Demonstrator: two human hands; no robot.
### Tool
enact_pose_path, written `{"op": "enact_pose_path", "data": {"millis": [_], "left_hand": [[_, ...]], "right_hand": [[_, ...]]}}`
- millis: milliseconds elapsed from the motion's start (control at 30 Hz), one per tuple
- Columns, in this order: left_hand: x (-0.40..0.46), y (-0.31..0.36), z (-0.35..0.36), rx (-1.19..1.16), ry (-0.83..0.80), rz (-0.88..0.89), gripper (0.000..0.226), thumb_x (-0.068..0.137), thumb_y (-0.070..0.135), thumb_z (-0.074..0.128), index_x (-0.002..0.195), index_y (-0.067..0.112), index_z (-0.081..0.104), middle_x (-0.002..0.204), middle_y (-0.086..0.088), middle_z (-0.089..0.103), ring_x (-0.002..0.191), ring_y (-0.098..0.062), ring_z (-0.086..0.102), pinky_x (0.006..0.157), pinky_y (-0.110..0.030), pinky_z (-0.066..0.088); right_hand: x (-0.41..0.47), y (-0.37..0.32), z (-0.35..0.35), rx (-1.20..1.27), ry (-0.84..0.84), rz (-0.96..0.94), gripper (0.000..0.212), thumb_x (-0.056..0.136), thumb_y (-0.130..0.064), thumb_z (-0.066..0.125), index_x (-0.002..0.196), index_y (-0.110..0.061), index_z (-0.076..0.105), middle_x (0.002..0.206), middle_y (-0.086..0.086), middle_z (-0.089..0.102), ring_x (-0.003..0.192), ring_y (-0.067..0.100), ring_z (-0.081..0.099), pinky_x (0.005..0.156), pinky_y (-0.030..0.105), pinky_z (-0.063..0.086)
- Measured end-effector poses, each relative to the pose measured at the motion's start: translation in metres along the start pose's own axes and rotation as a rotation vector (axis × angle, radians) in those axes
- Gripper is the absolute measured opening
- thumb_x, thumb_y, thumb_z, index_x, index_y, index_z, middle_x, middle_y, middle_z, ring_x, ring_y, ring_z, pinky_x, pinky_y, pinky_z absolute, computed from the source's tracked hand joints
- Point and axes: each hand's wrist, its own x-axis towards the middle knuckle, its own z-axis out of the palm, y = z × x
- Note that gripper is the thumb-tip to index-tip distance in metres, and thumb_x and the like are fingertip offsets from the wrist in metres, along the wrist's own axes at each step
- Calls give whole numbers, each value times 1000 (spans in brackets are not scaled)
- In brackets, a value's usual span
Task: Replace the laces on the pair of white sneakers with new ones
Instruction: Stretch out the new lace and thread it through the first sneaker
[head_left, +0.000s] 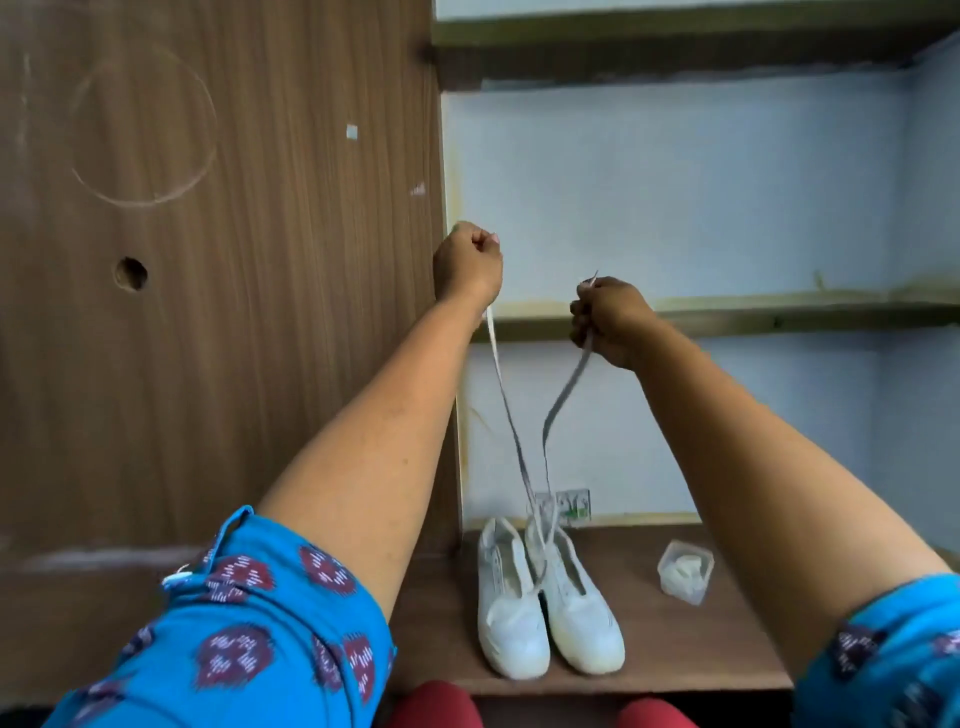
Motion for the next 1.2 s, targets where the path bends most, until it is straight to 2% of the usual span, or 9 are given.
{"op": "enact_pose_path", "data": {"millis": [133, 200, 300, 400, 500, 733, 867, 1000, 1200], "left_hand": [[-67, -99, 14, 288, -153, -70, 13, 95, 19, 51, 88, 11, 58, 97, -15, 67, 90, -30, 61, 72, -31, 45], [-103, -151, 19, 410, -223, -143, 13, 95, 15, 47, 92, 7, 57, 99, -16, 65, 92, -32, 60, 71, -33, 44], [-154, -225, 22, 533, -324, -308, 14, 93, 11, 45, 97, 7, 58, 104, -15, 65, 96, -32, 61, 71, -30, 41], [-196, -283, 26, 611, -477, -428, 17, 94, 12, 46, 103, 9, 59, 107, -12, 65, 93, -28, 59, 70, -28, 42], [-223, -325, 37, 512, -529, -531, 9, 94, 15, 52, 96, 12, 60, 103, -10, 66, 93, -28, 61, 77, -32, 50], [-244, -358, 46, 240, -568, -353, 12, 93, 9, 56, 81, 10, 55, 77, 2, 56, 72, -13, 50, 62, -18, 37], [-249, -367, 48, 222, -538, -254, 7, 94, 10, 55, 91, 5, 59, 93, -5, 64, 85, -16, 57, 74, -24, 43], [-254, -367, 50, 267, -630, -228, 12, 100, 16, 46, 94, 7, 51, 85, 2, 61, 75, -19, 53, 67, -27, 40], [-252, -363, 50, 327, -619, -245, 12, 101, 14, 43, 93, 8, 50, 90, 8, 61, 77, -14, 53, 60, -17, 32]], "right_hand": [[-3, 108, -7, -339, 18, 76, 25, 100, -16, 46, 75, -16, 47, 65, 6, 40, 46, 14, 28, 42, 17, 23], [-11, 166, -11, -599, -60, 95, 23, 94, -22, 57, 73, -13, 56, 64, 7, 47, 50, 18, 40, 49, 23, 33], [-29, 246, -17, -850, -172, 208, 19, 86, -27, 68, 93, -9, 71, 85, 6, 65, 81, 21, 60, 73, 23, 41], [-44, 309, -24, -1041, -268, 317, 26, 83, -28, 71, 102, -11, 72, 105, 6, 71, 99, 21, 64, 79, 22, 45], [-50, 350, -28, -1151, -331, 388, 26, 81, -29, 72, 98, -10, 71, 101, 7, 72, 96, 22, 65, 79, 28, 51], [-42, 375, -34, -1159, -344, 341, 13, 83, -30, 70, 81, -22, 61, 88, -2, 63, 85, 16, 57, 67, 23, 37], [-42, 377, -37, -1115, -335, 306, 31, 89, -31, 62, 64, -29, 44, 69, -9, 51, 77, 17, 51, 62, 26, 33], [-45, 379, -37, -1026, -304, 303, 26, 92, -31, 57, 70, -28, 44, 75, -2, 54, 75, 20, 49, 55, 27, 34], [-44, 384, -38, -950, -285, 340, 17, 97, -24, 46, 99, -9, 53, 102, 10, 66, 92, 26, 57, 74, 32, 41]]}}
